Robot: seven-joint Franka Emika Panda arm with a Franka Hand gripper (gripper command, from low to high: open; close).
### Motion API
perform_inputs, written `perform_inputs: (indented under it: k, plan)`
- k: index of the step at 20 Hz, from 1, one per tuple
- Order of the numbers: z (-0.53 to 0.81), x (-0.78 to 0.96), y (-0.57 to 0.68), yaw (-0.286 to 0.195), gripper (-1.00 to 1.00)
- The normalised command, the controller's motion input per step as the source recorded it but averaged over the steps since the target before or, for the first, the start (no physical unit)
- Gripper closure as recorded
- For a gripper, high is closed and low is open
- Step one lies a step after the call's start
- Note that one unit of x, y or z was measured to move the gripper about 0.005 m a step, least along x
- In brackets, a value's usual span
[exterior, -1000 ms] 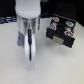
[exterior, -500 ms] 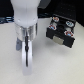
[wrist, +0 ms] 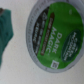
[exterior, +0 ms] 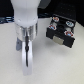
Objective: Open the kcup holder, insert the kcup into the holder, and close the kcup holder
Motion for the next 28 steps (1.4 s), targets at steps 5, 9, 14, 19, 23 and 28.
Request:
perform_inputs:
  k: [5, 9, 14, 19, 23, 28]
  plan:
    - [0.12, 0.02, 0.06, -0.005, 1.0]
    - [0.65, 0.06, 0.29, -0.019, 1.0]
    - [0.82, 0.04, 0.46, 0.014, 1.0]
    - [0.9, 0.04, 0.48, 0.037, 1.0]
    - [0.78, 0.05, 0.54, 0.005, 1.0]
    - [0.52, -0.06, 0.66, 0.035, 1.0]
